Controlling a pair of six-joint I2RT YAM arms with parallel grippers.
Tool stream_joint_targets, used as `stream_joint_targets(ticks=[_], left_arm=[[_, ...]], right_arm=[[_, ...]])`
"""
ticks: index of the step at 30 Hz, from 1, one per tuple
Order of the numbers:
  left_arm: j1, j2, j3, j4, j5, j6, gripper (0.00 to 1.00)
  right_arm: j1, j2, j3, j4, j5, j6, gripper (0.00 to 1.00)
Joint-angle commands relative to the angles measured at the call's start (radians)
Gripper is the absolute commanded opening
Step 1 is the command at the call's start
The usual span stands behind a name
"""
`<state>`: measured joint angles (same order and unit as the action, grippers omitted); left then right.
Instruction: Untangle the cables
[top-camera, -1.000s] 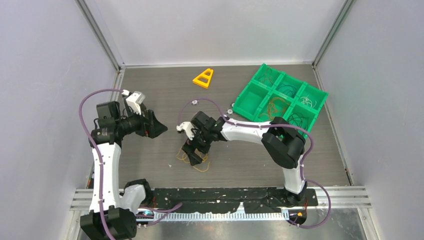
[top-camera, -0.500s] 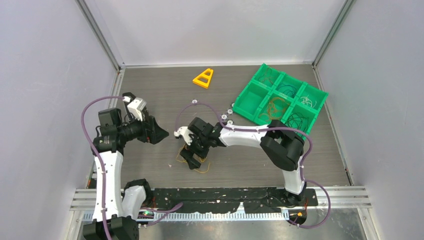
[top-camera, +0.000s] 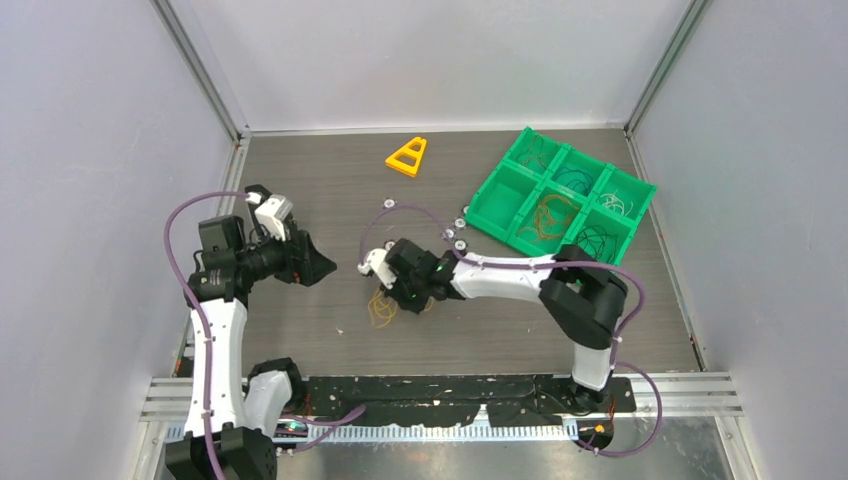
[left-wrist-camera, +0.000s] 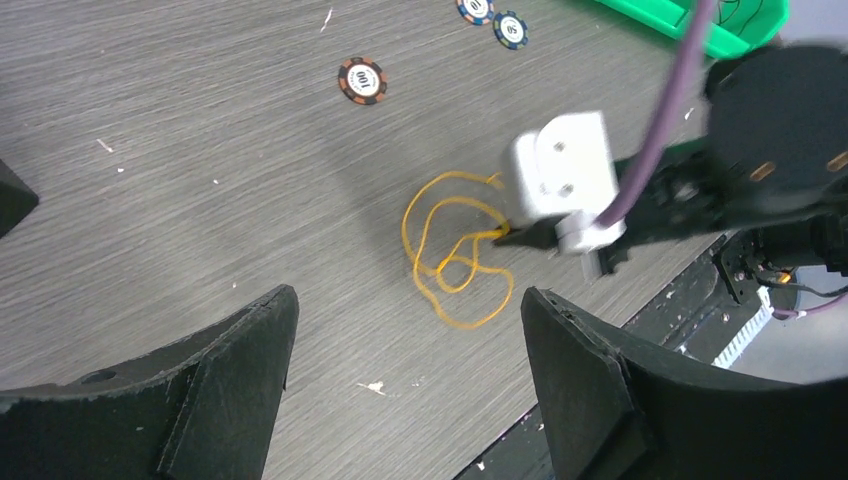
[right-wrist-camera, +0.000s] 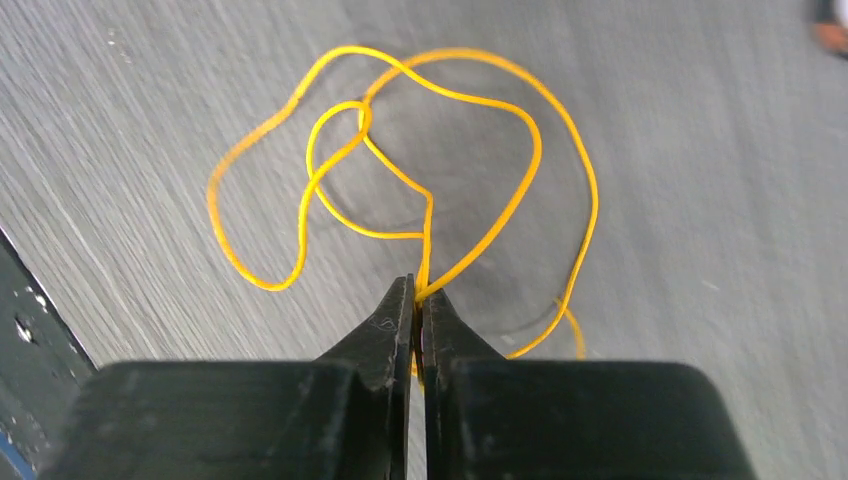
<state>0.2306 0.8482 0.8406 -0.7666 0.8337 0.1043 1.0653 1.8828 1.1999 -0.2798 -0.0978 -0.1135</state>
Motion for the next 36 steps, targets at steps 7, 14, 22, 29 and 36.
stream_joint_targets(ticks=[7,14,22,29,36], left_arm=[[-0.033,0.13,0.054,0.138,0.084,-0.021,0.81],[-0.131,0.218,0.1,0.194,0.037,-0.024,0.8],[-0.148,0.317,0.153,0.202,0.024,-0.023,0.79],[-0.148,0.362,0.183,0.178,0.007,0.01,0.79],[-0.148,0.391,0.182,0.185,-0.002,0.009,0.78]], right_arm=[[-0.34,-0.36,0.102,-0.186,-0.213,-0.27,0.05],[-0.566,-0.246,0.351,-0.523,-0.194,-0.614,0.05],[-0.705,0.012,0.666,-0.813,0.072,-0.869,0.05],[-0.738,0.099,0.672,-0.794,0.241,-1.019,0.05],[-0.739,0.225,0.758,-0.735,0.272,-1.04,0.05]])
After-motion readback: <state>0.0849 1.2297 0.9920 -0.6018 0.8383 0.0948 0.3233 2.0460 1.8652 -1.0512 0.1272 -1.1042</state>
